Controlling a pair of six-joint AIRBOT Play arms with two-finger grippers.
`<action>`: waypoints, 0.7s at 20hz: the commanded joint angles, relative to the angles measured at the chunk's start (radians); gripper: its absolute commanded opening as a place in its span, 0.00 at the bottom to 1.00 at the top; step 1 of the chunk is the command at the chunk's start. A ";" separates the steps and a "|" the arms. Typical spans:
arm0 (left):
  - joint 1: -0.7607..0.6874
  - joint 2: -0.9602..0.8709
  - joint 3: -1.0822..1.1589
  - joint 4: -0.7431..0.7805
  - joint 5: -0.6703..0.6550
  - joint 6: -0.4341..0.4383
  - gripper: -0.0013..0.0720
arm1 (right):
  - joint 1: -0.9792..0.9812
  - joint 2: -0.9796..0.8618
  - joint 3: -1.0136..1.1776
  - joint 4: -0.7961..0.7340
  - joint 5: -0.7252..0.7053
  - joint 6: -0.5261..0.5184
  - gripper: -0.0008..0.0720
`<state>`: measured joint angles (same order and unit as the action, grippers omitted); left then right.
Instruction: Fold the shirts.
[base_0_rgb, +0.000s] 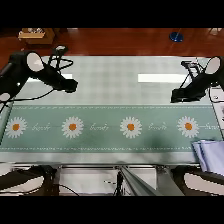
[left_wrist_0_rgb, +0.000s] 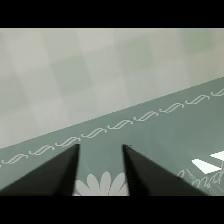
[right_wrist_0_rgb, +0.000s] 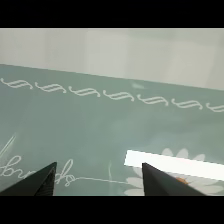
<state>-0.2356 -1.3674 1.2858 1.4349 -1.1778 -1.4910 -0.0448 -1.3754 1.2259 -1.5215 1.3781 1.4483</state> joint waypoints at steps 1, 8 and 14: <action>-0.012 -0.026 0.000 0.018 0.011 -0.032 0.92 | 0.027 -0.006 0.003 -0.075 -0.025 0.006 0.80; -0.012 -0.028 0.000 0.054 0.068 -0.032 0.92 | 0.029 -0.006 0.003 -0.019 -0.186 0.018 0.80; -0.012 -0.032 0.000 0.054 0.068 -0.032 0.92 | 0.029 -0.006 0.003 -0.014 -0.193 0.017 0.80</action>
<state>-0.2474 -1.3983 1.2858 1.4872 -1.1141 -1.5230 -0.0158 -1.3815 1.2278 -1.5429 1.1984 1.4654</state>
